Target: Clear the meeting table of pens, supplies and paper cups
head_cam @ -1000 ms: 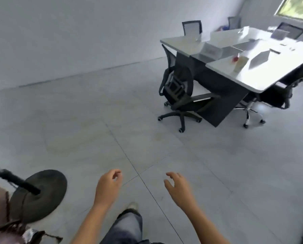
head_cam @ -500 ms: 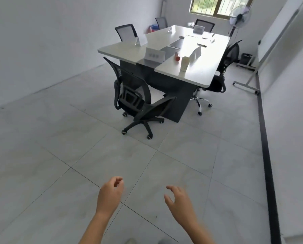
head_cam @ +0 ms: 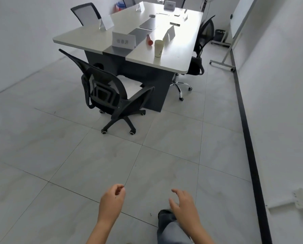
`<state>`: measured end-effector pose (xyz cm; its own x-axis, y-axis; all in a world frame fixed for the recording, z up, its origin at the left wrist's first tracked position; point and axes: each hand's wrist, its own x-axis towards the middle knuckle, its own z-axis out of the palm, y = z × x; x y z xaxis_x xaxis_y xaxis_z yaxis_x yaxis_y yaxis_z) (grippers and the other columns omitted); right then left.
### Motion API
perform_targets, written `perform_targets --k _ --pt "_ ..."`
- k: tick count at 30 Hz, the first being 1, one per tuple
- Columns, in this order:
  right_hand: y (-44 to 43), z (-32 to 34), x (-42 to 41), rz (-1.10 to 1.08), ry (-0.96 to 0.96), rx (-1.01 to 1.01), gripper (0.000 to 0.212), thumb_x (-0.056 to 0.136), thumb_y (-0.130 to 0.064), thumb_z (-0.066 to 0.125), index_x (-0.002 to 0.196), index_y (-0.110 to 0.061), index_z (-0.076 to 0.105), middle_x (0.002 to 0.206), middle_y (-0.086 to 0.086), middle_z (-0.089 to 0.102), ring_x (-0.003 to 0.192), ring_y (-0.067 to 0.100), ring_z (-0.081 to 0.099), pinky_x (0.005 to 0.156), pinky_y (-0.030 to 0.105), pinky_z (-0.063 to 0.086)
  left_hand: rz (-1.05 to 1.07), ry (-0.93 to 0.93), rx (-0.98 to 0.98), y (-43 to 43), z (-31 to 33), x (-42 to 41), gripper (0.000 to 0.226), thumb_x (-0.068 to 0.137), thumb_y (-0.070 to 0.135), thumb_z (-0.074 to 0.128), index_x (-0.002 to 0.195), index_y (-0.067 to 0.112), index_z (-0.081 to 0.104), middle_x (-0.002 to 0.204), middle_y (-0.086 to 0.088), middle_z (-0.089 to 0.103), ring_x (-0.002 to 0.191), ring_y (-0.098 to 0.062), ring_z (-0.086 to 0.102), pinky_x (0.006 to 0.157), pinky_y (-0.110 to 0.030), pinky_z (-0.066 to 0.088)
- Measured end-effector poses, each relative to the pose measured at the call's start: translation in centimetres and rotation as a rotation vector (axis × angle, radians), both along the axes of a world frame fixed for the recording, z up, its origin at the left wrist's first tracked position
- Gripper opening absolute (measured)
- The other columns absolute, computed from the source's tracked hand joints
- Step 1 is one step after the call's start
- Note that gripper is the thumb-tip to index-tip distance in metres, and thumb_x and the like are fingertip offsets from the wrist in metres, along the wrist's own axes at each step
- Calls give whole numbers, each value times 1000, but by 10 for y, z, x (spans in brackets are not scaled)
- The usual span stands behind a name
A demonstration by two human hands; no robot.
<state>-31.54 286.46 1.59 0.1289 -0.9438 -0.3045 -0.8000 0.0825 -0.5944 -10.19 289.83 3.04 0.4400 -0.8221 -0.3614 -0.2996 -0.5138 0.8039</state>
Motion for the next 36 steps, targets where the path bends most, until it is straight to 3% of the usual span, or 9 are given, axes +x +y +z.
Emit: perform_targets --k 7,17,27,32,36 --pt "-114 12 -61 -130 -46 -100 36 93 -22 48 128 -14 46 128 3 51 125 17 39 102 24 31 -92 -49 -65 -125 7 -53 15 89 13 50 80 23 56 85 -4 63 81 -20 57 63 -23 39" --pt "-248 14 -177 -250 -47 -107 34 93 -22 47 126 -16 48 127 0 51 124 15 38 99 22 32 -396 -58 -46 -281 7 -194 18 89 18 50 75 27 55 87 2 64 81 -6 57 62 -11 39" --pt "-385 -2 -212 -230 -55 -70 34 94 -23 45 127 -16 46 129 0 50 123 15 37 101 22 31 -225 -44 9 -419 -10 -201 21 89 13 49 71 21 56 74 -1 61 69 -11 53 57 -20 38" --pt "-479 7 -229 -265 -27 -72 34 93 -24 46 126 -16 47 128 0 50 123 15 38 101 22 31 -211 -47 1 -525 -8 -208 23 90 12 49 69 18 56 66 0 57 63 -11 49 54 -22 35" --pt "-564 23 -244 -336 -44 -100 33 93 -23 47 125 -17 49 126 -2 51 122 13 39 100 21 32 -255 -50 -73 -628 13 -225 19 90 13 49 74 17 58 72 1 60 68 -9 52 56 -19 36"
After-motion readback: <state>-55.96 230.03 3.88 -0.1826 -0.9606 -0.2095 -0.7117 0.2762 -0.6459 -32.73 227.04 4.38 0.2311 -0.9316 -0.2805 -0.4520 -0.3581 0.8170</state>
